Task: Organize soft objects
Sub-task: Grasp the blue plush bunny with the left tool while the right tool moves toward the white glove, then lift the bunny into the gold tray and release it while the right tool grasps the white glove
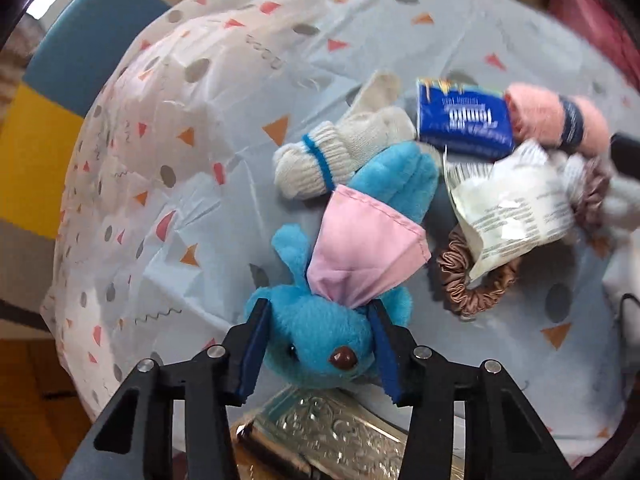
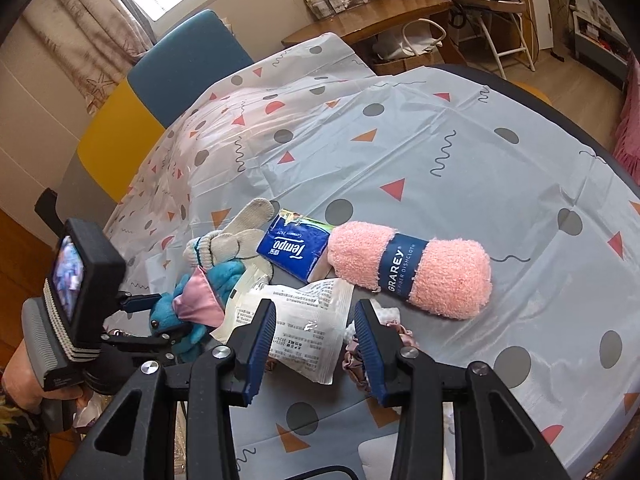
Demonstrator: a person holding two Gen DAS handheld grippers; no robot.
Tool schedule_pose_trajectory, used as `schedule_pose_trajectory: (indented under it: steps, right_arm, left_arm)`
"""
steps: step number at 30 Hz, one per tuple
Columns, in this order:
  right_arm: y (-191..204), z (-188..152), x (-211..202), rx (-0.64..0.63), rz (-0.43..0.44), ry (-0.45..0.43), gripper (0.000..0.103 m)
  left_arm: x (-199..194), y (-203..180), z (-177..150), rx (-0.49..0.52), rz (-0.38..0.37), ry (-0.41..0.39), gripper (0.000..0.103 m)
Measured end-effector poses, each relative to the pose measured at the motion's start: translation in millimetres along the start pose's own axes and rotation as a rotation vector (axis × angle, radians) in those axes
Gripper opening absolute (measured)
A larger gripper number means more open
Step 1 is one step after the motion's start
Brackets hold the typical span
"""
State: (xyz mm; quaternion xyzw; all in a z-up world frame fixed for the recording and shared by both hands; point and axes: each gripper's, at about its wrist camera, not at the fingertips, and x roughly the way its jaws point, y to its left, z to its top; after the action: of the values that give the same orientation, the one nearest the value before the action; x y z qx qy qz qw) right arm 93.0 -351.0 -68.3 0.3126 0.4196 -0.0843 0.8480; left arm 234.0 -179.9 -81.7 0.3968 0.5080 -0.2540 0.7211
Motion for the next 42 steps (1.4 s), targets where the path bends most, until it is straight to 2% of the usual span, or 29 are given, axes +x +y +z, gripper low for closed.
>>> schedule_pose_trajectory:
  steps: [9,15,19,25,31,33,35,40,42]
  right_arm:
    - [8,-3,4,-0.043,-0.006,0.012,0.041]
    - [42,-19,18,-0.233,-0.035,0.051,0.041]
    - [58,-23,22,-0.306,-0.035,0.056,0.041]
    - [92,-2,36,-0.464,-0.056,0.021,0.041]
    - [125,18,77,-0.598,-0.109,0.038,0.041]
    - [135,22,92,-0.645,-0.117,0.059,0.041]
    - [143,25,106,-0.678,-0.12,0.088,0.041]
    - [159,30,140,-0.76,-0.202,0.121,0.045]
    - [161,33,150,-0.768,-0.204,0.13,0.045]
  left_arm:
    - [-61,43,-28,-0.276,-0.186,-0.185,0.049]
    - [-74,67,-44,-0.482,-0.287,-0.266,0.049]
    - [-91,91,-61,-0.643,-0.334,-0.322,0.049]
    - [-118,130,-108,-0.854,-0.329,-0.412,0.049]
    - [-139,166,-166,-1.002,-0.267,-0.468,0.049]
    - [-148,175,-189,-1.038,-0.223,-0.484,0.049]
    - [-158,181,-218,-1.067,-0.154,-0.505,0.049]
    - [-170,189,-305,-1.185,-0.08,-0.529,0.05]
    - [-165,187,-338,-1.23,-0.053,-0.514,0.05]
